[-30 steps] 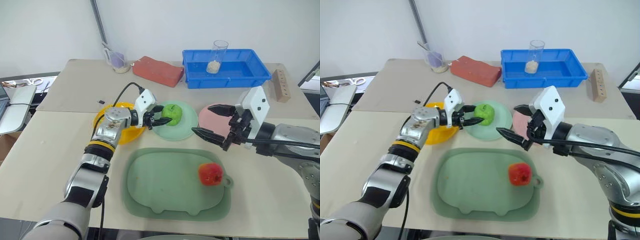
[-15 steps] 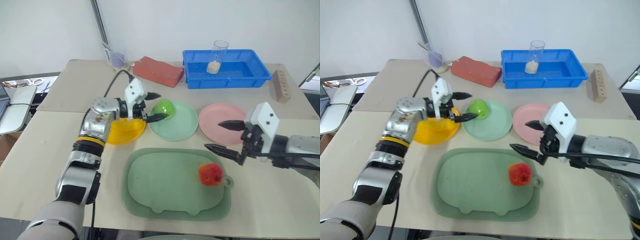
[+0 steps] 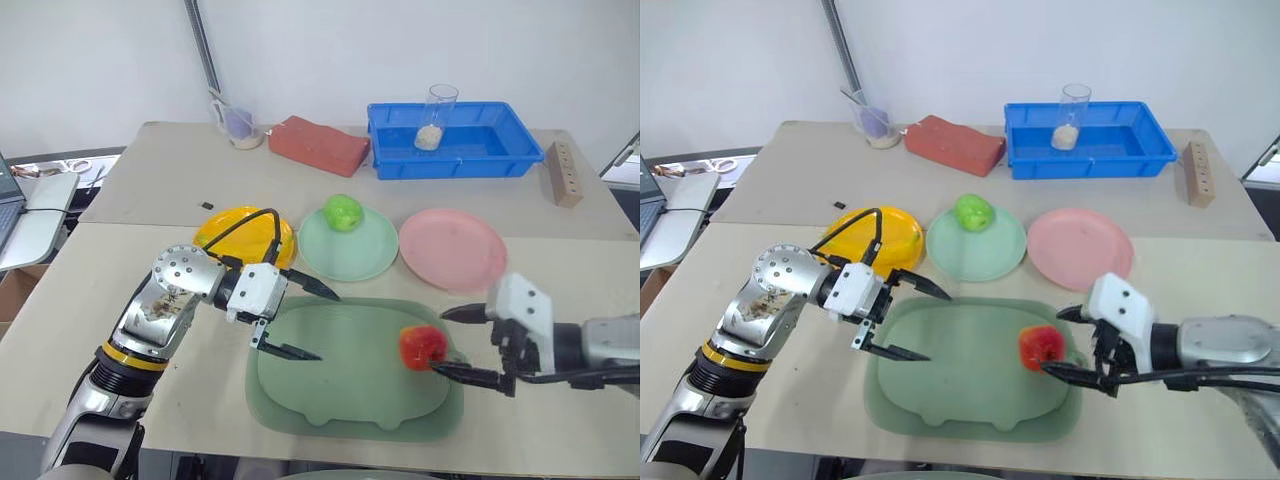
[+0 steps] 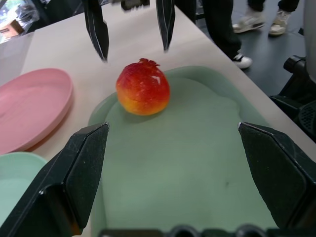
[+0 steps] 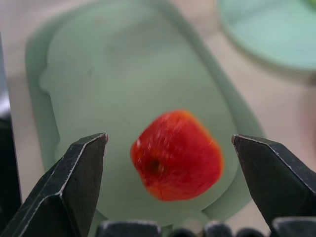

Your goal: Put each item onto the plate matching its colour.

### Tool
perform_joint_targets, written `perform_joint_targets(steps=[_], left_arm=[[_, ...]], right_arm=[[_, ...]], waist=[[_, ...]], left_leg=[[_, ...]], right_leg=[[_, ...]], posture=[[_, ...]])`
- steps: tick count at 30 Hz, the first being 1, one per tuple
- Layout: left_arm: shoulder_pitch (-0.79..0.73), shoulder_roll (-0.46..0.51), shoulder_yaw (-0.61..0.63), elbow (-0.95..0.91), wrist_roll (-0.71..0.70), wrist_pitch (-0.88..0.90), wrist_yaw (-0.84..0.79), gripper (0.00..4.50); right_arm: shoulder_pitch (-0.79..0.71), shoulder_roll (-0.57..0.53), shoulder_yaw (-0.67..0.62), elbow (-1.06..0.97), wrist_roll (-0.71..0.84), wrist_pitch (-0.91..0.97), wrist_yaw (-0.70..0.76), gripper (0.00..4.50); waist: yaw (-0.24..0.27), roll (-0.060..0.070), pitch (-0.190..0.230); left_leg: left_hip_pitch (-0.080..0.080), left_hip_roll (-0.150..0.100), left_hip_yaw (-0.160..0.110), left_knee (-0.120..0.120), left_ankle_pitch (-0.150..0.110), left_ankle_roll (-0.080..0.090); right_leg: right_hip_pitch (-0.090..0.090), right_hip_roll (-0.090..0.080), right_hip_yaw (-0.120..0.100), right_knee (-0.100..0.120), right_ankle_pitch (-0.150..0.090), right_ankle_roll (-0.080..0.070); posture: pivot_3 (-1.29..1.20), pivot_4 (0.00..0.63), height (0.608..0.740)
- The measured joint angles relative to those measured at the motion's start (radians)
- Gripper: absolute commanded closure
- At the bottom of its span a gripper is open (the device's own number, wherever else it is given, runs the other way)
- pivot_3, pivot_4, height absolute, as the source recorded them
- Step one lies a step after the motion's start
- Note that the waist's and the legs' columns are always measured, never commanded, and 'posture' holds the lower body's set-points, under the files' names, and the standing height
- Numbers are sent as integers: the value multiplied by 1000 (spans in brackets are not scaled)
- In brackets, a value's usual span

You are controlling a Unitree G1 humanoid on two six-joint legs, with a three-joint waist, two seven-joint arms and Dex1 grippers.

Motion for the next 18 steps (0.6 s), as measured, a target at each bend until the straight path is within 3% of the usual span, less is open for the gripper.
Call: perform_joint_targets(steps=[10, 15, 18], left_arm=[[3, 1, -1, -22, -3, 7, 20, 44], [3, 2, -1, -23, -4, 12, 33, 0], [3, 2, -1, -36, -4, 22, 38, 0]], right_arm=[[-42, 27, 173, 100, -182, -133, 4, 0], [-43, 42, 197, 137, -227, -181, 22, 1451], [-44, 48, 197, 137, -230, -184, 31, 1658]], waist=[[1, 0, 0], [0, 0, 0], [0, 0, 0]], left_leg=[[1, 0, 0, 0, 0, 0], [1, 0, 0, 0, 0, 0], [1, 0, 0, 0, 0, 0]], right_leg=[[0, 0, 0, 0, 0, 0], [1, 0, 0, 1, 0, 0], [1, 0, 0, 1, 0, 0]], posture=[[0, 150, 740], [0, 150, 740], [0, 150, 740]])
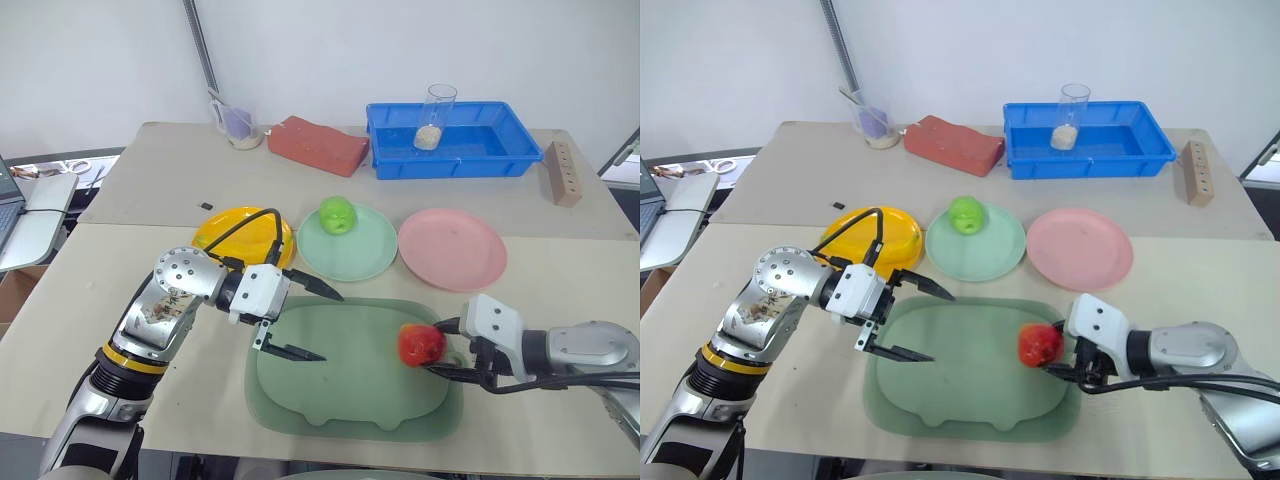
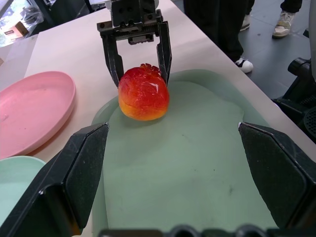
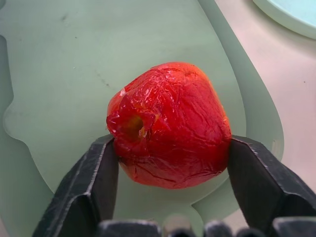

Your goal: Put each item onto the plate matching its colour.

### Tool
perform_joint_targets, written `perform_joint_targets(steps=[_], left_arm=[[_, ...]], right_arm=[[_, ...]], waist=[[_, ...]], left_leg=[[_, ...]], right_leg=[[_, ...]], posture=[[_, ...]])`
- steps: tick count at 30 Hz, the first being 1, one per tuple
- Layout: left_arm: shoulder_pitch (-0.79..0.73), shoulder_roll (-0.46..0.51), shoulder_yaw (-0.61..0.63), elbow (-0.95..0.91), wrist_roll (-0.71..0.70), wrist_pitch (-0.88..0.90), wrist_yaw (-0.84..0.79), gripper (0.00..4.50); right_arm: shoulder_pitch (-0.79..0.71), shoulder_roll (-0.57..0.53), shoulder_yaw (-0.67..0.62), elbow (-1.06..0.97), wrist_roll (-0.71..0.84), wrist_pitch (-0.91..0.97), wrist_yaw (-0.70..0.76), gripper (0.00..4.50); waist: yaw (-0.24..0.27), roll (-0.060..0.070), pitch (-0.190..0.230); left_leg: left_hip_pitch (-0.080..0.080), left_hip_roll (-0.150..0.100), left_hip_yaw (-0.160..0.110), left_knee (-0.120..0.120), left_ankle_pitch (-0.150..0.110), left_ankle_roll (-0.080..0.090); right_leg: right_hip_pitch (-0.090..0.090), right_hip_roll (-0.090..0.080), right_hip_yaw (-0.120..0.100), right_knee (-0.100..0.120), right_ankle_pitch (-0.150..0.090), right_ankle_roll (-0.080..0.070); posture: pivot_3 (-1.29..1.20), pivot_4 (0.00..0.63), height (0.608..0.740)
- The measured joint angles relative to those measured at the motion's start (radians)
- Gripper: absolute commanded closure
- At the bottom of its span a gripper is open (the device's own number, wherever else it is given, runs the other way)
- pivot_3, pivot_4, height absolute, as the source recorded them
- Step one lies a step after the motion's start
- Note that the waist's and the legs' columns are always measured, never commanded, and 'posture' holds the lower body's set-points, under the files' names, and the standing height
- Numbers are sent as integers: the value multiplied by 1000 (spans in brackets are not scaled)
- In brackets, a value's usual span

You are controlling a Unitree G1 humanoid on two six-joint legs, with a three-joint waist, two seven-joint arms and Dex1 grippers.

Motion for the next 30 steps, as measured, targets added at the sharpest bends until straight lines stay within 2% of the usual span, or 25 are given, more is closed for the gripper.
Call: perform_joint_targets(steps=[4, 8, 11, 13, 16, 21, 23, 25, 30], left_arm=[[0, 0, 0, -5, 0, 4, 12, 0], [-39, -7, 6, 37, 4, 26, 59, 0], [-134, -62, 35, 129, 5, 103, 163, 0], [-188, -102, 45, 175, 6, 139, 228, 0], [-234, -185, 51, 246, 21, 158, 313, 0], [-261, -242, 53, 324, 47, 158, 391, 0], [-261, -252, 51, 324, 48, 157, 397, 0], [-260, -252, 50, 321, 48, 157, 398, 0], [-225, -230, 55, 298, 48, 159, 401, 0]], right_arm=[[-3, 10, -4, -2, 10, 4, 7, 1668], [-25, 51, -85, -2, 88, 65, -11, 1671], [-147, 102, -184, 71, 148, 128, -79, 1671], [-257, 134, -207, 160, 142, 150, -152, 1671], [-404, 169, -181, 350, 65, 162, -254, 1671], [-510, 204, -56, 564, -37, 159, -271, 1671], [-546, 224, -29, 630, -59, 154, -270, 624], [-569, 227, -10, 674, -80, 136, -265, 24], [-588, 227, -7, 698, -92, 125, -231, 24]], waist=[[0, 0, 0], [2, 0, 0], [1, -1, 1], [0, -1, 0], [2, 0, 0], [0, 2, -1], [-1, 3, -1], [0, 4, -1], [3, 4, -1]], left_leg=[[0, 0, 0, 0, 0, 0], [0, 0, 0, 1, 0, 0], [0, 0, 0, 4, 0, 0], [0, -1, 0, 3, 0, 0], [-3, -2, 0, 3, -1, 2], [-4, -1, 0, 2, -1, 3], [-4, -1, 0, 3, -1, 3], [-4, -1, 0, 3, -1, 3], [-4, -1, 0, 4, -1, 3]], right_leg=[[0, 0, 0, 0, 0, 0], [1, 0, 0, 1, 0, 0], [1, 0, 0, 1, 1, 1], [1, 0, 0, 1, 1, 1], [1, 0, 1, 2, 3, -3], [0, 2, 2, 3, 3, -3], [0, 2, 2, 4, 3, -3], [0, 2, 2, 4, 3, -3], [1, 2, 2, 4, 3, -3]], posture=[[0, 150, 740], [0, 150, 740], [0, 150, 740], [0, 150, 740], [0, 150, 740], [0, 150, 740], [0, 150, 740], [0, 150, 740], [0, 150, 740]])
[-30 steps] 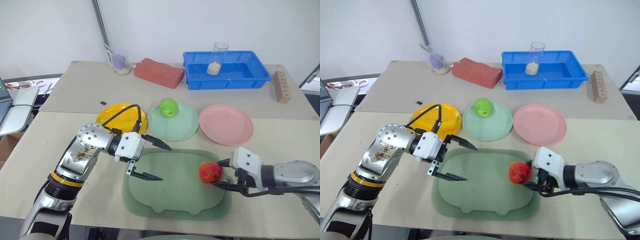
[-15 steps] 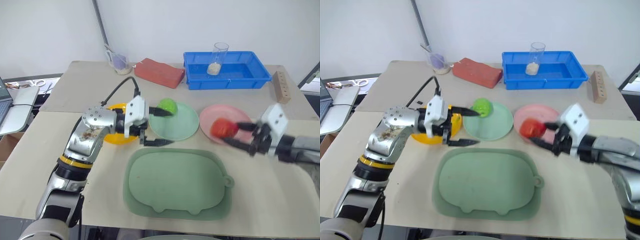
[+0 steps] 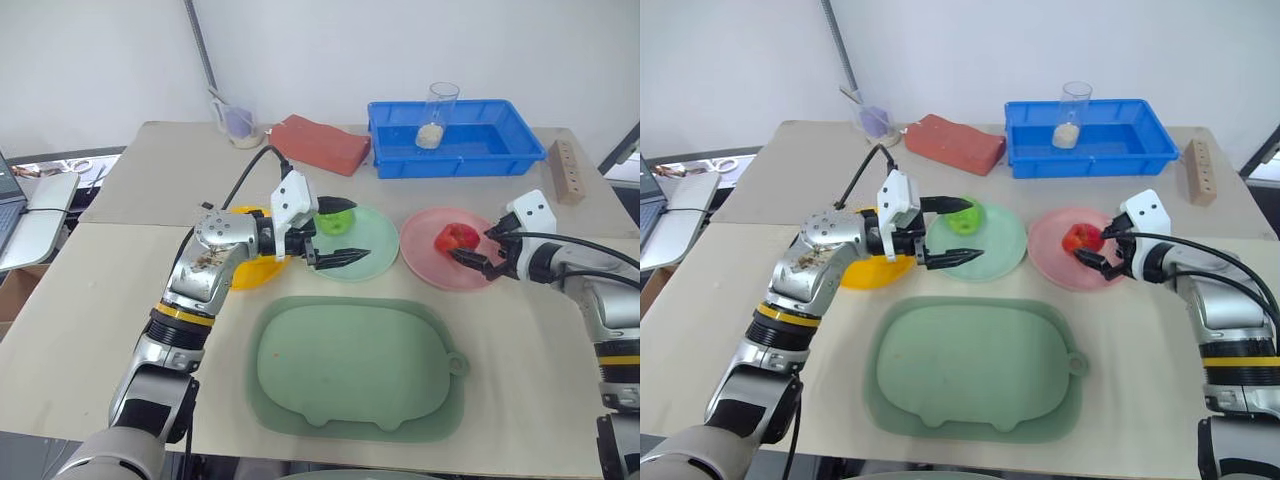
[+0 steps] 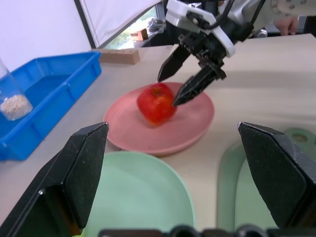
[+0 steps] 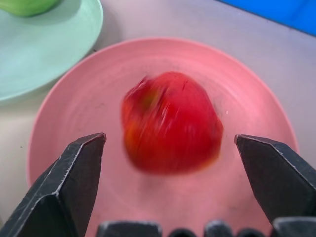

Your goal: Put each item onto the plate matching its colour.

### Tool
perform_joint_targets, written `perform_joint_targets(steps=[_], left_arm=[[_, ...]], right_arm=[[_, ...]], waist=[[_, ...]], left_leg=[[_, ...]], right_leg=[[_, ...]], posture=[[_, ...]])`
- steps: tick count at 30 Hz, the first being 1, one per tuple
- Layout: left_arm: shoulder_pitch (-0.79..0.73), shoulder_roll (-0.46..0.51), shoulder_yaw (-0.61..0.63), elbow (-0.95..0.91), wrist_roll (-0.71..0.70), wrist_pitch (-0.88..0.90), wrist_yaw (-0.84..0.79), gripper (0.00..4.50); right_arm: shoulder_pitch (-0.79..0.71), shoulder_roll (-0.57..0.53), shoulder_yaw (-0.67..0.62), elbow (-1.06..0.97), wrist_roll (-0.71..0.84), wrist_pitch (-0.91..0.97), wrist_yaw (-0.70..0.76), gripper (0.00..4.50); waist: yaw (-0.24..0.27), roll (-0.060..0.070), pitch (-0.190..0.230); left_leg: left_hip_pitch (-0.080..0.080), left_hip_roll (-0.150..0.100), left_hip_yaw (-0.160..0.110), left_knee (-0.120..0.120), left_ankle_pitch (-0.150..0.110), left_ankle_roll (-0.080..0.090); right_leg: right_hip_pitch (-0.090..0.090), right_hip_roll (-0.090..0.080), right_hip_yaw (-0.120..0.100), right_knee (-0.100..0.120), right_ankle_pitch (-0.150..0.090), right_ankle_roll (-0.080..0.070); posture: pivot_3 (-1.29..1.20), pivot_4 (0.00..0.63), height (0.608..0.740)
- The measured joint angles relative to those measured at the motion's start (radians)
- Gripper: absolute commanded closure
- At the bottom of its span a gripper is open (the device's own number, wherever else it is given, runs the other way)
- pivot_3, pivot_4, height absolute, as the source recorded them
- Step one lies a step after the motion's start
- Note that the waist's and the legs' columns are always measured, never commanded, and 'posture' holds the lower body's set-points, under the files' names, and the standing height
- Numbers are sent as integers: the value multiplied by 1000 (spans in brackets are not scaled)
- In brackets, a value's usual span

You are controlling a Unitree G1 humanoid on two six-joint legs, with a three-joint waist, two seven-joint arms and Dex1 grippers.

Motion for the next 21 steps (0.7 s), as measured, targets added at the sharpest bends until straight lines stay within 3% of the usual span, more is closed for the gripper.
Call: perform_joint_targets(steps=[4, 7, 12, 17, 21], left_arm=[[26, 28, 17, -25, -6, 37, 20, 0], [28, 54, 91, -29, -31, 105, 82, 0], [19, 111, 276, 84, 17, 106, 344, 0], [56, 193, 488, 335, 111, -15, 673, 0], [159, 223, 624, 479, 123, -103, 830, 0]], right_arm=[[40, -10, -46, -49, 23, 7, 23, 24], [72, -7, -152, -103, 67, 17, 1, 24], [135, 30, -326, -117, 45, -74, -128, 24], [218, 140, -367, 49, -87, -305, -322, 24], [215, 189, -394, 211, -140, -450, -465, 24]], waist=[[2, 0, 0], [-1, 0, 0], [-2, -1, 0], [-12, -1, 0], [-11, 0, -1]], left_leg=[[0, 0, 0, 0, 0, 0], [0, 0, 0, 1, 0, 0], [4, 1, 0, -1, 0, 0], [5, 1, 1, -3, 0, 0], [8, 0, 2, -7, 1, -2]], right_leg=[[0, 0, 0, 0, 0, 0], [0, 0, 0, 1, 0, 0], [2, 0, 0, 0, 0, 0], [0, 0, 1, 1, 0, 0], [0, -2, 1, 1, 0, 0]], posture=[[0, 150, 740], [0, 150, 740], [0, 150, 740], [0, 150, 740], [0, 150, 740]])
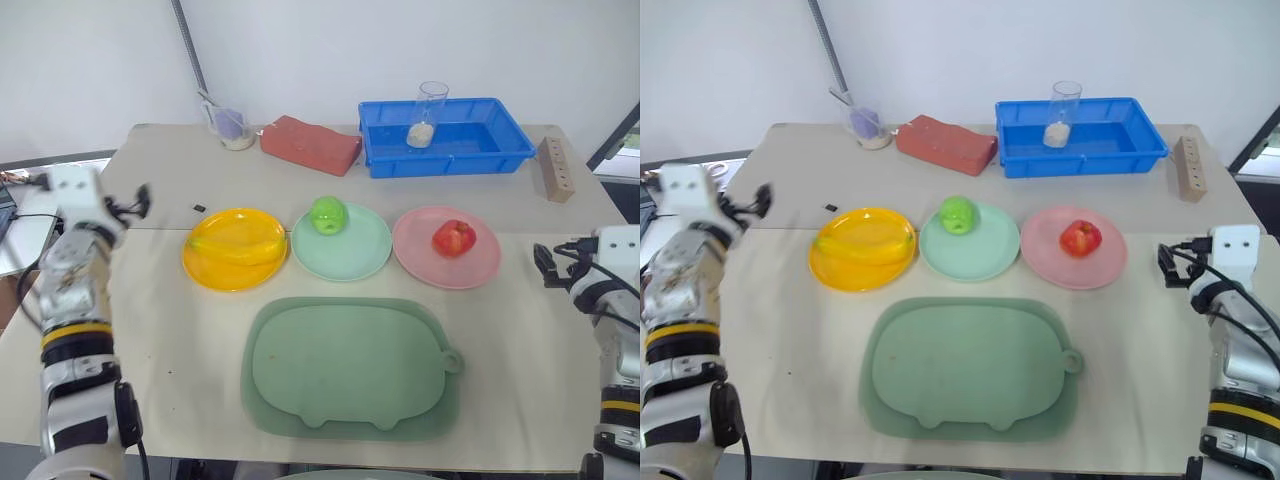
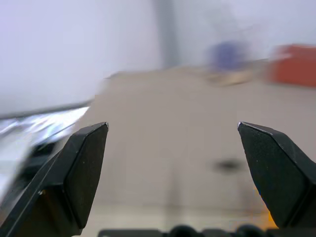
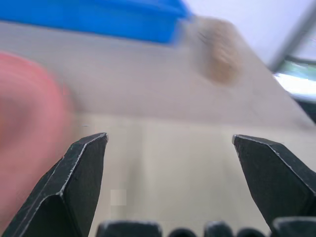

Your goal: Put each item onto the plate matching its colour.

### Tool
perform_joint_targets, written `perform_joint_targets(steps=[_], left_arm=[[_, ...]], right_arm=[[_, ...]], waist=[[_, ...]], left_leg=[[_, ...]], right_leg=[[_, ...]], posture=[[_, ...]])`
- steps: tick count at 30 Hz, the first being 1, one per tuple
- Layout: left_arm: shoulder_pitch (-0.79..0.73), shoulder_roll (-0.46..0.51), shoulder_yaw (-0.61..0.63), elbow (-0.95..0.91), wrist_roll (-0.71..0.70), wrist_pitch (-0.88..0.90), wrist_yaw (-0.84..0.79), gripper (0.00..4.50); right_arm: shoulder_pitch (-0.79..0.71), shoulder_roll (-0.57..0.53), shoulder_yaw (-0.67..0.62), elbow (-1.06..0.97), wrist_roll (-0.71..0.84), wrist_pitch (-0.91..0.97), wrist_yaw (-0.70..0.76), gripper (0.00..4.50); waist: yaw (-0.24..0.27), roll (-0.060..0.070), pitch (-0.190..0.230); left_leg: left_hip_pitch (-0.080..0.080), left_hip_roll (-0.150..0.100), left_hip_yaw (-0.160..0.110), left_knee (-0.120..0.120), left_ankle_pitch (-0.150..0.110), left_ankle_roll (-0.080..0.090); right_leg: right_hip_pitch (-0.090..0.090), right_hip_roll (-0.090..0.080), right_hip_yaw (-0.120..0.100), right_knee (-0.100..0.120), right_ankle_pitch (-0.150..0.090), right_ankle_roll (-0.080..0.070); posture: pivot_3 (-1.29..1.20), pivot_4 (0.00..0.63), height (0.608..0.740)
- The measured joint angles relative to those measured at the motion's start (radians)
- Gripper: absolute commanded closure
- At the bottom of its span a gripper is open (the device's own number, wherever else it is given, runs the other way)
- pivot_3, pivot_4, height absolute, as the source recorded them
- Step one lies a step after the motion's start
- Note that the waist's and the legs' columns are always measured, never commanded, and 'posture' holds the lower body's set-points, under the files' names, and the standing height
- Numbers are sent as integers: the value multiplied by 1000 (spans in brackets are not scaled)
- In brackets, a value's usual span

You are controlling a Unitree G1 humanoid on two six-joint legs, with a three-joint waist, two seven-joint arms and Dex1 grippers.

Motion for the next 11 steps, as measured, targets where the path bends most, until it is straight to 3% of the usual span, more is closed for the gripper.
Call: perform_joint_targets(steps=[11], left_arm=[[90, 2, 61, 112, -13, -67, 80, 0]], right_arm=[[-126, 26, 2, 276, -35, -185, -153, 24]], waist=[[10, -5, 0]], left_leg=[[2, -1, 0, -2, 2, -4]], right_leg=[[0, -2, -2, -1, 0, 0]], posture=[[0, 150, 740]])
